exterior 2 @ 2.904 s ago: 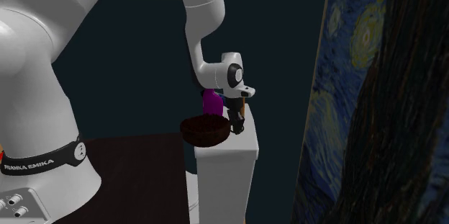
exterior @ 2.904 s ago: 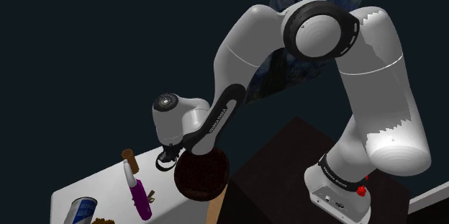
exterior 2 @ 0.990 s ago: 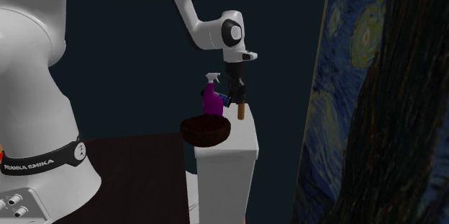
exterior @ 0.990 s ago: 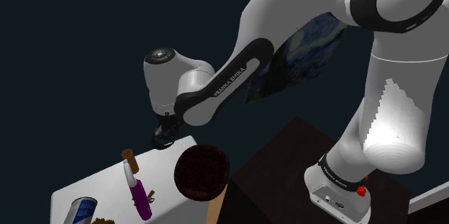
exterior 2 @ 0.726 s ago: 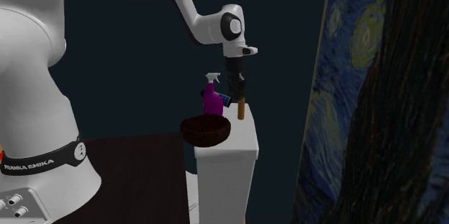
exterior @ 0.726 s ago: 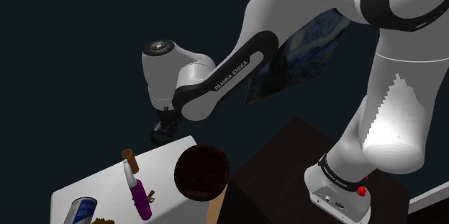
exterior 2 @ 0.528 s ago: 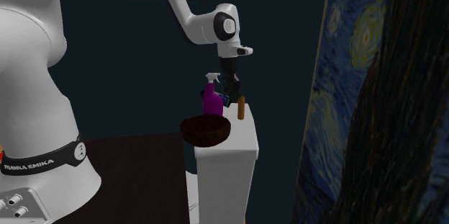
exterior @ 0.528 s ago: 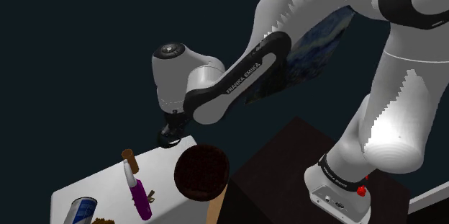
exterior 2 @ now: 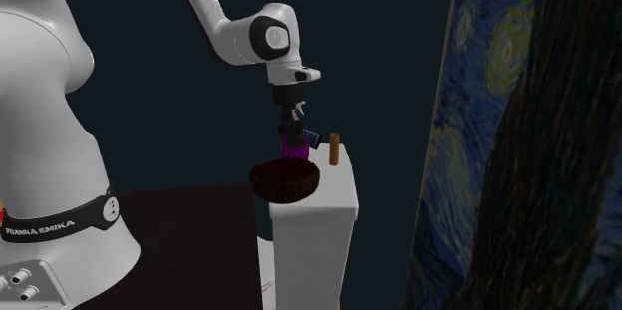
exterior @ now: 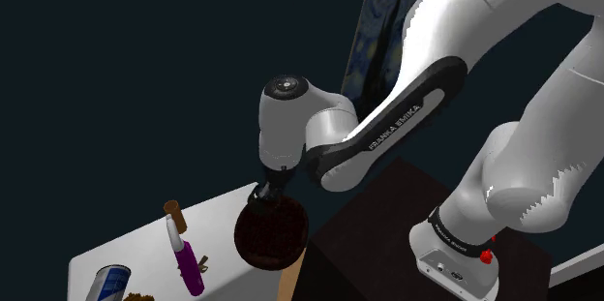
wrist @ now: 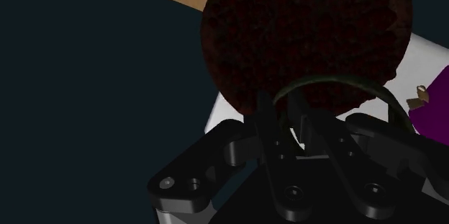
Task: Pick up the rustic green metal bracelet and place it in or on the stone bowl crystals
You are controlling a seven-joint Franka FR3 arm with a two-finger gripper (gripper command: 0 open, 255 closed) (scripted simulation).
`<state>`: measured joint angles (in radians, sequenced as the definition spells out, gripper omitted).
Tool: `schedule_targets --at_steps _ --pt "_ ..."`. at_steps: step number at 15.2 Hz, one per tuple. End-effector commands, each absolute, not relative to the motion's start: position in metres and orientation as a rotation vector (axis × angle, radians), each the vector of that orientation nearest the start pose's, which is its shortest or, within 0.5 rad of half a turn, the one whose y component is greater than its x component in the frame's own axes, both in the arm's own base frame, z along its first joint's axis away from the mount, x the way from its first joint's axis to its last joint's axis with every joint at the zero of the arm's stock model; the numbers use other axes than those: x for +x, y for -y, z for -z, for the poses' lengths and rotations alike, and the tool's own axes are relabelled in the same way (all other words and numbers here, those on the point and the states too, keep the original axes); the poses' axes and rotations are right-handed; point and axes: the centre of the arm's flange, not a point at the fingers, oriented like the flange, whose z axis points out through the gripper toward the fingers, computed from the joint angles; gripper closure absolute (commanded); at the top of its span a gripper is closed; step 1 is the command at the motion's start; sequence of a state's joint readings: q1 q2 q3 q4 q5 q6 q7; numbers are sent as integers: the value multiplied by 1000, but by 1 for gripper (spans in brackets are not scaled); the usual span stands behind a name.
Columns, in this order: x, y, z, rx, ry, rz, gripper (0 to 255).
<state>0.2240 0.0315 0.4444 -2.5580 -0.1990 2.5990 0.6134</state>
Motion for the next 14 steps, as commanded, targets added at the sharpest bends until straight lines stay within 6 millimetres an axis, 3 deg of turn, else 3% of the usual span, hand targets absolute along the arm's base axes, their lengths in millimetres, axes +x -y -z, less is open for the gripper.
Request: schedule_targets --at_steps 1,12,14 --pt "324 -268 -256 -3184 357 105 255" --pt "324 -268 -198 -3184 357 105 255" --pt "324 -268 -195 -3184 357 105 255"
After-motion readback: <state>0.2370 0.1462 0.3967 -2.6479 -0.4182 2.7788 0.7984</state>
